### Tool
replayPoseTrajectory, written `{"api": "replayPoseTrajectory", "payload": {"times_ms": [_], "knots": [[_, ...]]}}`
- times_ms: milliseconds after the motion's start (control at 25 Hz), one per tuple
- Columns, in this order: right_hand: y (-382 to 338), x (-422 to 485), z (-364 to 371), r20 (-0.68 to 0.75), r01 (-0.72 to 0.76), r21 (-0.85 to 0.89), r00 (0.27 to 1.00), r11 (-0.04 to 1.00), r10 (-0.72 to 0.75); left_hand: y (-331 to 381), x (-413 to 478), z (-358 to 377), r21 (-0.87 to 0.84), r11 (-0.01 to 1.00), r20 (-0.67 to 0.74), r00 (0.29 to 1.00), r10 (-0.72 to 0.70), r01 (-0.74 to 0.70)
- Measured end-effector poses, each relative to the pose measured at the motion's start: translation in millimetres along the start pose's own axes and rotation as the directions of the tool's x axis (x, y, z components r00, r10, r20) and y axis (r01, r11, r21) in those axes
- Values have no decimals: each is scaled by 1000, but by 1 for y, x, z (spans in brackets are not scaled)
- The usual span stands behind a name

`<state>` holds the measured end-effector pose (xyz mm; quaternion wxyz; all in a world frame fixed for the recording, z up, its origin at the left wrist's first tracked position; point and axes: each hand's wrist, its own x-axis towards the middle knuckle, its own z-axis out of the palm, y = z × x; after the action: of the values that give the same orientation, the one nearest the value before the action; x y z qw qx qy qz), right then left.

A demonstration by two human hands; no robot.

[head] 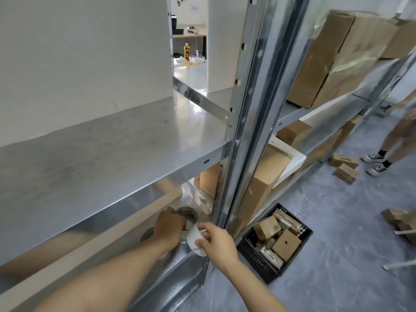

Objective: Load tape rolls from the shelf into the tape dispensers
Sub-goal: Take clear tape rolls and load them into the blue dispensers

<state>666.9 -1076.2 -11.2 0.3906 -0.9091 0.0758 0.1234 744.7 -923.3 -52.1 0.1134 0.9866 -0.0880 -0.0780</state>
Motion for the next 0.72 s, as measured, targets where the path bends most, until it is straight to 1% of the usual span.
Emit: {"api": "replayPoseTrajectory", "payload": {"times_ms": [40,120,200,240,320,360,440,480,560,680,720], "knots": [[1,2,0,6,13,-2,1000,1000,-13,-2,0,-1,-22,1000,-4,1000,10,-11],[2,7,0,21,33,-13,999,999,-32,-7,1,-6,-29,998,56,996,65,-63],[1,10,-1,41,41,-34,998,999,-39,-6,-2,-9,18,993,113,987,117,-120],[0,11,-2,57,43,-45,998,998,-41,-5,-5,-7,51,993,111,989,98,-104],[-3,11,-4,84,55,-67,995,996,-49,-2,-8,1,15,999,11,999,35,-35],[-6,11,-6,88,68,-78,994,995,-62,-2,-8,7,-34,999,-71,997,40,-42],[-6,12,-10,75,105,-109,992,988,-97,-3,-8,0,-148,988,-176,984,26,-53],[-6,12,-10,70,120,-132,991,984,-111,-7,-9,-9,-250,968,-192,981,-30,-19],[-9,12,-7,62,166,-236,986,957,-155,-19,-14,-29,-395,917,-171,977,-125,48],[-19,24,7,47,261,-443,962,858,-268,-43,-33,-56,-550,829,-135,970,-203,97],[-23,32,14,50,281,-483,954,829,-294,-51,-41,-65,-624,767,-108,956,-274,149]]}}
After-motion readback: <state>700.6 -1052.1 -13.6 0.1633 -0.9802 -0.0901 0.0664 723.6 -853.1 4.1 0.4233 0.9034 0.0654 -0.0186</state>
